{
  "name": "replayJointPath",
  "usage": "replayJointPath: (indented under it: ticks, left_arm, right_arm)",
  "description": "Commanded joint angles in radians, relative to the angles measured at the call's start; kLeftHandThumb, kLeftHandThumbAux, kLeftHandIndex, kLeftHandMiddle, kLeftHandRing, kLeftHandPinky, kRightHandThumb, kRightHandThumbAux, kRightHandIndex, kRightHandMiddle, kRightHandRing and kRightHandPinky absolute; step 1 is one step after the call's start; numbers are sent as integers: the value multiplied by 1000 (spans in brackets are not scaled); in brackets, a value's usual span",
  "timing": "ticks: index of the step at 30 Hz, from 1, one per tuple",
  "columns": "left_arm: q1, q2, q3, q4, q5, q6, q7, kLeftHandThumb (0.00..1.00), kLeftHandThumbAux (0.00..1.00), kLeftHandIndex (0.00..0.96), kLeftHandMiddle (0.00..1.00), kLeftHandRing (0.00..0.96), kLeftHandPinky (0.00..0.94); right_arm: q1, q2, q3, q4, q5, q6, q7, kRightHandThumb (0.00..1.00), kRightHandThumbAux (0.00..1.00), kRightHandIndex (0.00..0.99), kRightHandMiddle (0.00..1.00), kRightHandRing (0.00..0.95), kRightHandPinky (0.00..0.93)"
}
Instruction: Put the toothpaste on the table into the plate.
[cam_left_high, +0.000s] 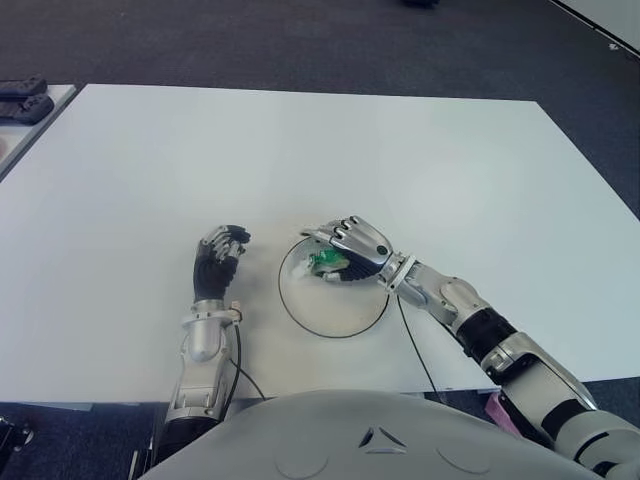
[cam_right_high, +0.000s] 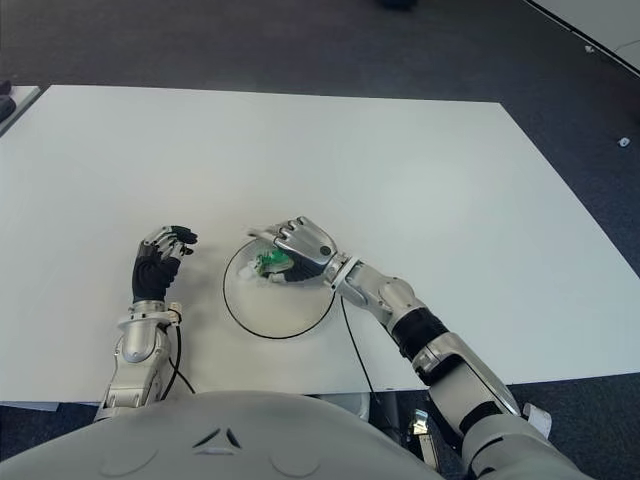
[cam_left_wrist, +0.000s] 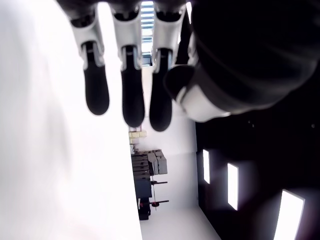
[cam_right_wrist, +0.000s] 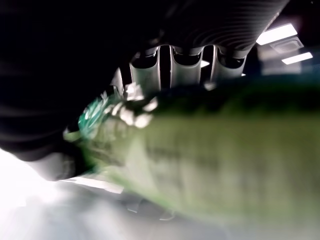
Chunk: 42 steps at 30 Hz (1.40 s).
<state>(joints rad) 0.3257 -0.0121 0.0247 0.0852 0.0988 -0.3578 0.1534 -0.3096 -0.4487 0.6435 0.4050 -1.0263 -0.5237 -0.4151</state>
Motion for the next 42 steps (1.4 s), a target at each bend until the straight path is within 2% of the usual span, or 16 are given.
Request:
replayJointPath:
  ticks: [1, 6, 18, 26, 30, 35, 38, 42]
  left_arm:
    - [-10, 2, 3, 15, 1, 2, -3, 717, 721, 428, 463, 442, 445]
    - [-12, 3, 4, 15, 1, 2, -4, 717, 721, 428, 463, 441, 442]
    - [-15, 5, 3, 17, -1, 2, -8, 717, 721, 428, 460, 439, 444]
    - [-18, 7, 0, 20, -2, 3, -12, 717, 721, 428, 465, 446, 453]
    - [-18, 6, 0, 16, -3, 11, -11, 718, 721, 428, 461, 442, 444]
    - [-19, 7, 1, 17, -2, 13, -11, 717, 721, 428, 461, 443, 447]
    - [-20, 8, 2, 17, -2, 12, -11, 716, 721, 427, 462, 445, 450]
    - [-21, 9, 3, 18, -4, 11, -11, 716, 721, 427, 461, 445, 451]
  right_arm:
    - [31, -18, -9, -8, 28, -6, 29, 77, 401, 1, 1, 2, 2]
    - [32, -29, -15, -23, 32, -12, 29, 89, 386, 0, 0, 0, 0]
    - [90, -66, -77, -160, 46, 12, 50, 113, 357, 0, 0, 0, 0]
    - [122, -82, -132, -236, 37, 10, 3, 76, 392, 0, 0, 0, 0]
    - [142, -91, -168, -282, 54, 5, -6, 39, 439, 0, 0, 0, 0]
    - [175, -86, -211, -318, 131, -2, 29, 22, 493, 0, 0, 0, 0]
    - [237, -80, -270, -365, 257, -16, 52, 8, 555, 0, 0, 0, 0]
    - [279, -58, -317, -401, 331, -40, 42, 2, 618, 0, 0, 0, 0]
